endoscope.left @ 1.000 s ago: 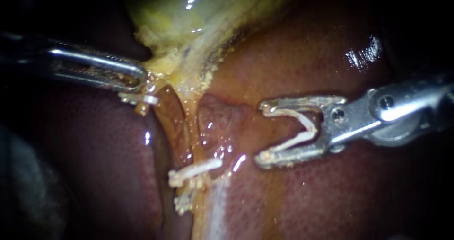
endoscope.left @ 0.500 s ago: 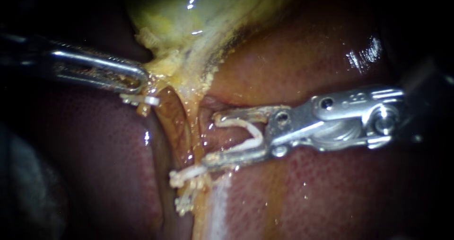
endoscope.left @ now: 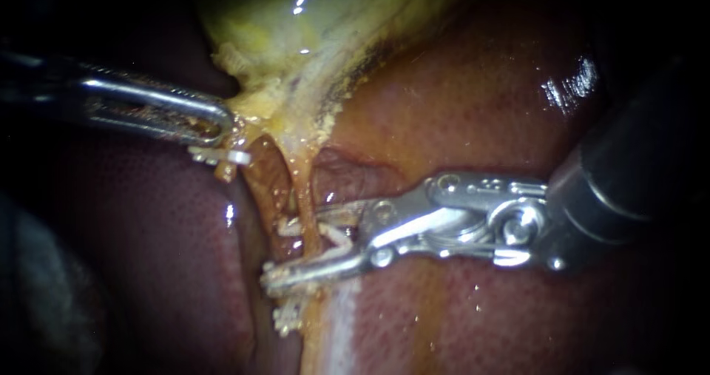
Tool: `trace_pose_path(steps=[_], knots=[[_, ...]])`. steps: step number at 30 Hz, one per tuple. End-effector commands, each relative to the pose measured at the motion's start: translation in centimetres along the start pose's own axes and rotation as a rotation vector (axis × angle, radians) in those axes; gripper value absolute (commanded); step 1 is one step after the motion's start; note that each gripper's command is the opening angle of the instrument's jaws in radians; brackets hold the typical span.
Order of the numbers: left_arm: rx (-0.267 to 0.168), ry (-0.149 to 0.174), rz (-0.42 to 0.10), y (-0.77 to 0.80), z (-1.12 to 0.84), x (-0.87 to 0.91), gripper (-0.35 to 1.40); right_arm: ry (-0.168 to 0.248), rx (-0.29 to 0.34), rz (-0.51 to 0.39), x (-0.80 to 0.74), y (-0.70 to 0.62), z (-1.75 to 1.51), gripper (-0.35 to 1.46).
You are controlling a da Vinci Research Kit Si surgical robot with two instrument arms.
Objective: Clipping second clip right tube
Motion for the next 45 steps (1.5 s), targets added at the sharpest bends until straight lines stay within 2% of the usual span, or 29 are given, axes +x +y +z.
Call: trace_pose_path(steps=[1, 5, 9, 13, 18, 21, 31, 34, 37, 45], knots=[[0.000, 0.000, 0.000, 0.00, 0.00, 0.00, -0.35, 0.008, 0.004, 0.004, 0.01, 0.00, 0.00, 0.48], [0.000, 0.000, 0.000, 0.00, 0.00, 0.00, -0.35, 0.045, 0.036, 0.035, 0.03, -0.05, -0.01, 0.48], [0.000, 0.000, 0.000, -0.01, 0.00, 0.00, -0.35, 0.028, 0.081, 0.037, 0.11, -0.20, -0.08, 0.47], [0.000, 0.000, 0.000, -0.01, 0.00, 0.00, -0.35, 0.030, 0.144, 0.035, 0.20, -0.37, -0.12, 0.42], [0.000, 0.000, 0.000, -0.01, 0.00, 0.00, -0.35, 0.013, 0.172, 0.028, 0.22, -0.49, -0.09, 0.39], [0.000, 0.000, 0.000, -0.01, 0.00, 0.00, -0.35, 0.012, 0.174, 0.027, 0.23, -0.50, -0.08, 0.35], [0.000, 0.000, 0.000, -0.01, 0.00, 0.00, -0.35, 0.020, 0.157, 0.055, 0.36, -0.49, -0.15, -0.08], [0.000, 0.000, 0.000, -0.01, 0.00, 0.00, -0.35, 0.013, 0.158, 0.120, 0.37, -0.50, -0.16, -0.35], [0.000, 0.000, 0.000, -0.01, 0.00, 0.00, -0.35, 0.002, 0.156, 0.172, 0.36, -0.52, -0.19, -0.35], [0.000, 0.000, 0.000, -0.03, 0.00, 0.00, -0.35, -0.003, 0.156, 0.176, 0.32, -0.52, -0.19, -0.35]])
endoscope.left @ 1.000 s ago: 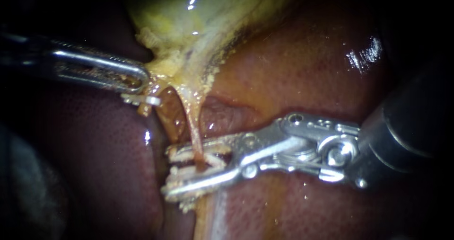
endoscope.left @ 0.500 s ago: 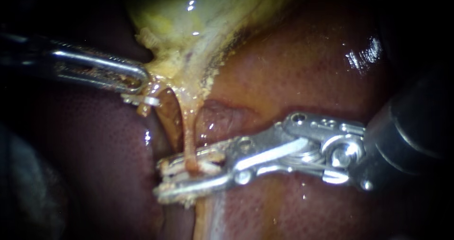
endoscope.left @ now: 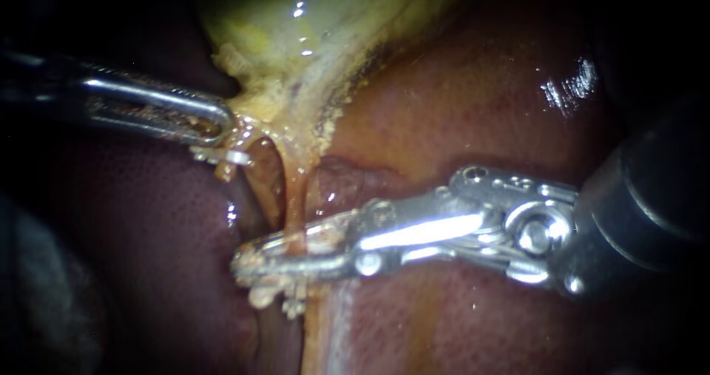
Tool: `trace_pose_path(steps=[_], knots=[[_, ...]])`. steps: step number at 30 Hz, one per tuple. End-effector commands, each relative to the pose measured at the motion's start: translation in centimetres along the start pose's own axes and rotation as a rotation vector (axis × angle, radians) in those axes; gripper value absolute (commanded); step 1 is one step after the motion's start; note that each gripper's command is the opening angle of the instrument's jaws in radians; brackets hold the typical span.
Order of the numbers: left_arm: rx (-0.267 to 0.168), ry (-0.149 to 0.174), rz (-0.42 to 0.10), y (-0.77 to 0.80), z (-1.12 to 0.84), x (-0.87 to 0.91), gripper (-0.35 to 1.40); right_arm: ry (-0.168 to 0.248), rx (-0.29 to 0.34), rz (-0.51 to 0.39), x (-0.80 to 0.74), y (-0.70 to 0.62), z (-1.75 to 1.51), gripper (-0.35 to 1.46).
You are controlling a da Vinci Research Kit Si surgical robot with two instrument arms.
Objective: Clipping second clip right tube
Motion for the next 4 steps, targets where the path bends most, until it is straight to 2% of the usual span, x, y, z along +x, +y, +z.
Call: trace_pose_path(steps=[1, 4], knots=[[0.000, 0.000, 0.000, 0.00, 0.00, 0.00, -0.35, -0.001, 0.001, -0.001, -0.01, 0.01, 0.01, -0.35], [0.000, 0.000, 0.000, -0.01, 0.00, 0.00, -0.35, -0.001, 0.001, 0.005, -0.01, 0.01, 0.01, -0.35]])
